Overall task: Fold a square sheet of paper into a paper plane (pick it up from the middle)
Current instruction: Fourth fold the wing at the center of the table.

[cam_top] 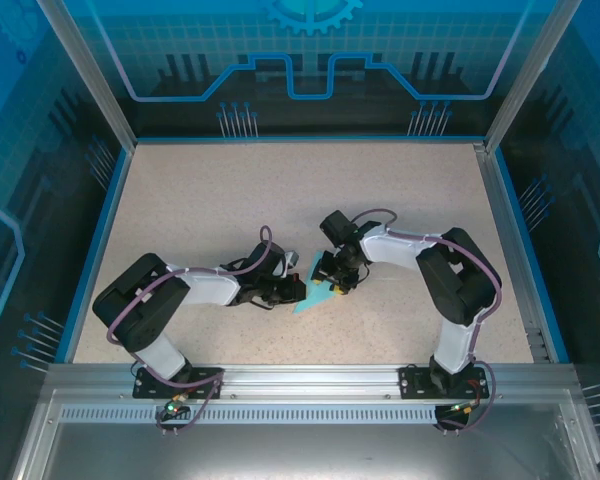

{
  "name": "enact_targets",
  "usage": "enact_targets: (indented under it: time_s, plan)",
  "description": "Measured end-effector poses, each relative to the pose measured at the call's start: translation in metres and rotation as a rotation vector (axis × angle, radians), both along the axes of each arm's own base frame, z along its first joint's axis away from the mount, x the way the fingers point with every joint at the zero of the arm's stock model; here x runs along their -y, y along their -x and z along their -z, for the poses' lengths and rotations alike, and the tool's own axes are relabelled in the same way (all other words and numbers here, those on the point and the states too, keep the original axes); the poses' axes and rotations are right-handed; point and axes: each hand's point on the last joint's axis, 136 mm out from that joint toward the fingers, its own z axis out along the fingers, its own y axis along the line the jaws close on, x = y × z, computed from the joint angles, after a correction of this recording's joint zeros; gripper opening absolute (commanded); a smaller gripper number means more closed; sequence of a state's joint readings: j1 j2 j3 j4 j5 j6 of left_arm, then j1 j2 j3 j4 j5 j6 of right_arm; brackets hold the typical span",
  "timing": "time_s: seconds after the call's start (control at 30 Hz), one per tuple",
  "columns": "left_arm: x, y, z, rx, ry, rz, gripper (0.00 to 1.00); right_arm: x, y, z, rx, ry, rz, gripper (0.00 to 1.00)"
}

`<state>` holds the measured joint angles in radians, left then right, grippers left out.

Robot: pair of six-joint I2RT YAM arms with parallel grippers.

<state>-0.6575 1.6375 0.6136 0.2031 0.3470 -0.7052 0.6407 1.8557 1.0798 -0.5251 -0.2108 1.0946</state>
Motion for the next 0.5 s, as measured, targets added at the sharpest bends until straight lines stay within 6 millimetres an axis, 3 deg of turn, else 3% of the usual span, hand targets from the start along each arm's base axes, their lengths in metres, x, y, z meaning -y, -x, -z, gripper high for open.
enact_targets:
  time_s: [0.27,0.5]
  plan:
    - [-0.004,-0.001,-0.005,0.012,-0.013,-0.013,0.09,0.0,0.0,0.001,-0.026,0.019,0.0,0.51]
    - [-0.003,-0.004,-0.022,0.053,0.01,-0.016,0.13,0.0,0.001,0.002,-0.043,0.028,0.0,0.52]
